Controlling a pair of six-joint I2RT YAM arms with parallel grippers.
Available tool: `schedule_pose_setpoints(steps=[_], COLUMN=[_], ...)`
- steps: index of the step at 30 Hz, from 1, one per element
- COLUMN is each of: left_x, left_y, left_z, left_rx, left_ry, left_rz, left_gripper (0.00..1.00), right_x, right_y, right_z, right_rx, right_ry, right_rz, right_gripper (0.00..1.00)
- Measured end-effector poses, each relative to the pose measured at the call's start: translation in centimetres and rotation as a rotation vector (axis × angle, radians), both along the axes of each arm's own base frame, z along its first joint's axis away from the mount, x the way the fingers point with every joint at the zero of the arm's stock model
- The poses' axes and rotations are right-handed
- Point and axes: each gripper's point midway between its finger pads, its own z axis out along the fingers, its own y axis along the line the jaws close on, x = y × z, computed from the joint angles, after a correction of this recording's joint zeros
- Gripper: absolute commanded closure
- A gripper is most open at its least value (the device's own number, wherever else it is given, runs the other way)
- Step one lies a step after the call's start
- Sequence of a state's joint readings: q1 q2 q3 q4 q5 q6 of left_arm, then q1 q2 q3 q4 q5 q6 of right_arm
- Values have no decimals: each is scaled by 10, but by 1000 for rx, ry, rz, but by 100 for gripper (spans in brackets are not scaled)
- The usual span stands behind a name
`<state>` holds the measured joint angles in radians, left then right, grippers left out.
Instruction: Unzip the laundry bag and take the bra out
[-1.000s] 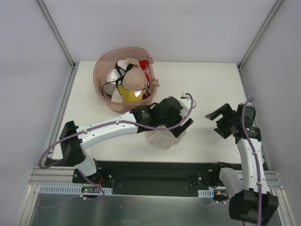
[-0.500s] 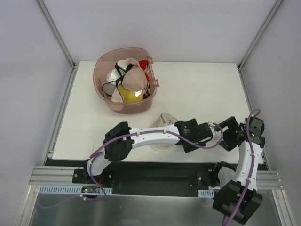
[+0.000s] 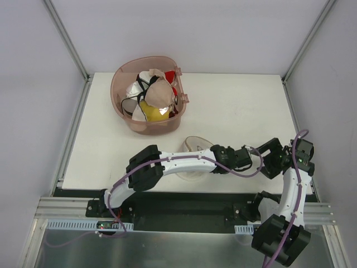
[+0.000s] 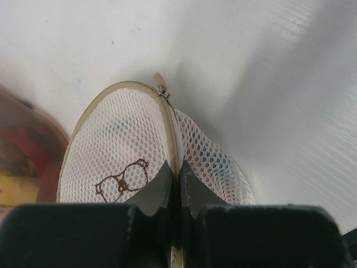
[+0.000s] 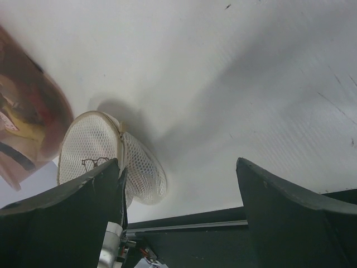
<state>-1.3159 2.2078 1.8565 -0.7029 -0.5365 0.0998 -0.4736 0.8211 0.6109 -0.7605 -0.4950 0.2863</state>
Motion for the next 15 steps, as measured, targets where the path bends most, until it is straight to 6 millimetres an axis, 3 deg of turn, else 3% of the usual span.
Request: schedule_pose_setpoints(steps=[7,15], left_x=[-4,9], left_y=[4,27], left_z=[18,124], left_rx=[-100,-465], left_ry=[69,169], left_rz=[-29,-122], left_gripper=[100,100], right_x=[2,10], right_y=[6,28], right_z=[6,32], right_rx=[23,71], right_ry=[-35,-173], right_rz=[20,133], right_gripper=[14,14])
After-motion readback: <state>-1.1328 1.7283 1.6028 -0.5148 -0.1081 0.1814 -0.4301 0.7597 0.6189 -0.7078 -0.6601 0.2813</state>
